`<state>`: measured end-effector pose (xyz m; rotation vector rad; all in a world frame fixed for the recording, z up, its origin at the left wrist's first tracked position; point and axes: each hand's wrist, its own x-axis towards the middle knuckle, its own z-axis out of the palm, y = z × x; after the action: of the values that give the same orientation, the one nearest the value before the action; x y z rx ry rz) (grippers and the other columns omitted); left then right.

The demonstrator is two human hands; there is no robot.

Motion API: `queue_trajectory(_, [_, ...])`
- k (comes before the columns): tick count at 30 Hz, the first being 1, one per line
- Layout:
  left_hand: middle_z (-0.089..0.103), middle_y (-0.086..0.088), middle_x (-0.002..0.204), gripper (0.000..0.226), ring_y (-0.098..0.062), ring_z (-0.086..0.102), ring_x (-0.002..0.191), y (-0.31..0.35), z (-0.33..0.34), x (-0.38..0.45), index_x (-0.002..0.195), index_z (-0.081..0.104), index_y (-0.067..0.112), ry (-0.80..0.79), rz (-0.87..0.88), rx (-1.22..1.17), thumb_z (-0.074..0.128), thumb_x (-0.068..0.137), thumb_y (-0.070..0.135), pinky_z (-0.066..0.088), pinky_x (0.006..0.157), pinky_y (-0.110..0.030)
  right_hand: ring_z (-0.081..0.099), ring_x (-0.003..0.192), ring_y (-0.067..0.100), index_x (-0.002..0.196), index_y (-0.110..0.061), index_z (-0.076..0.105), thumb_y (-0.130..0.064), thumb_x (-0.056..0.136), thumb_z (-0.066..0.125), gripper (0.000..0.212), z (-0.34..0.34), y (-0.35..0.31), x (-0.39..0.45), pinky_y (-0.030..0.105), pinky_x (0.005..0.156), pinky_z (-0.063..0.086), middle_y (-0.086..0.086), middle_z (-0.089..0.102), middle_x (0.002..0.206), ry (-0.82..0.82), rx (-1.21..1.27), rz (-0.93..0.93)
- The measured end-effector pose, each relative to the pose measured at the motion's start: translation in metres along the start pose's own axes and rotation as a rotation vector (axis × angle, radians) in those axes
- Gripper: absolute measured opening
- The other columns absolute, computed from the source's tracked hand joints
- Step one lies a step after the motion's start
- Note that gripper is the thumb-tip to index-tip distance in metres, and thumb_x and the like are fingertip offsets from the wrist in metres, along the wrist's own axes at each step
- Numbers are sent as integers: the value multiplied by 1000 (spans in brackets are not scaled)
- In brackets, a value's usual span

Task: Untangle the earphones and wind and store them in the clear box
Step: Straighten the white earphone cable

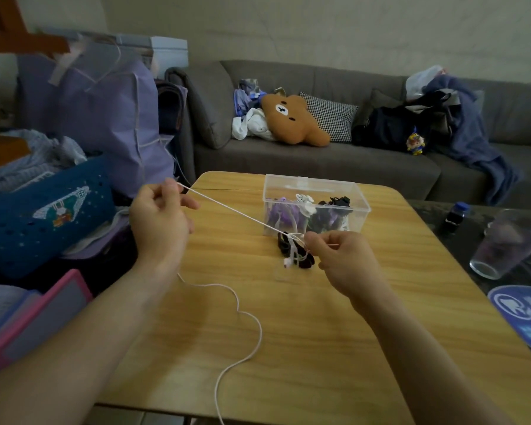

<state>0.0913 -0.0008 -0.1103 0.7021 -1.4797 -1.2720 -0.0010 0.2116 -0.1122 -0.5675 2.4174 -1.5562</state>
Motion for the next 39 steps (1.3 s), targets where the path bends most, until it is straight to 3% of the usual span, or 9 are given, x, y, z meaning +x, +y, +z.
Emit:
queue_trajectory(4, [72, -7, 94, 19, -11, 66, 68, -7, -3, 4, 108, 57, 7, -99, -55, 199, 49, 103, 23, 51, 69, -26, 70, 77, 27, 83, -13, 70, -36, 98, 61, 29, 5, 2, 3, 47, 77, 60, 6, 74, 80, 53, 69, -46])
queue_trajectory(6, [66, -7, 119, 24, -18, 63, 106, -6, -3, 0, 119, 56, 11, -174, 51, 434, 59, 96, 10, 47, 90, -28, 72, 76, 23, 86, -12, 71, -36, 96, 63, 27, 6, 3, 4, 39, 72, 63, 4, 74, 76, 57, 137, -76])
queue_trajectory(8, [61, -2, 125, 39, -14, 56, 117, 1, 0, -10, 125, 55, 13, -245, 301, 489, 61, 88, 1, 42, 100, -24, 71, 72, 17, 89, -12, 72, -34, 96, 63, 25, 7, 4, 3, 28, 66, 61, 1, 73, 73, 38, 150, -109])
queue_trajectory(11, [65, 8, 113, 35, 1, 57, 108, 15, 10, -39, 122, 60, 18, -581, 525, 401, 63, 87, 13, 39, 95, -8, 69, 70, 17, 90, -13, 71, -33, 98, 60, 24, 10, 4, 2, 28, 63, 59, 2, 72, 73, 16, 123, -145])
queue_trajectory(14, [68, 14, 103, 35, 6, 63, 96, 16, 20, -65, 124, 60, 25, -848, 470, 422, 71, 91, 25, 48, 85, -10, 70, 75, 23, 95, -13, 68, -31, 102, 54, 24, 14, 3, 0, 34, 66, 60, 6, 73, 80, -21, 146, -173])
queue_trajectory(20, [70, 7, 73, 7, -9, 65, 51, 13, 21, -58, 97, 73, 20, -735, 348, 349, 72, 90, 19, 52, 52, -20, 68, 74, 24, 98, -13, 68, -26, 101, 56, 18, 11, 2, -3, 40, 70, 58, 11, 72, 85, -50, 250, -171])
queue_trajectory(25, [74, -10, 86, 11, -24, 73, 78, 18, 22, -56, 100, 65, 4, -731, -58, 104, 59, 98, 13, 59, 67, -33, 72, 75, 16, 103, -12, 66, -11, 97, 61, 8, 4, 2, -3, 27, 68, 59, 3, 74, 85, -126, 322, -155])
queue_trajectory(29, [76, -12, 89, 15, -29, 70, 69, 23, 22, -56, 110, 61, 1, -798, -362, -29, 59, 97, 8, 46, 51, -32, 72, 73, 19, 116, -18, 61, -5, 97, 60, 24, 5, -2, -6, 29, 64, 59, 5, 70, 94, -188, 237, -178])
queue_trajectory(39, [73, -12, 75, 10, -15, 59, 53, 15, 21, -53, 96, 72, 5, -844, -171, 69, 73, 87, 10, 36, 42, -16, 71, 74, 15, 111, -17, 57, -1, 92, 65, 27, 8, -1, -6, 26, 63, 57, 8, 68, 103, -156, 289, -161])
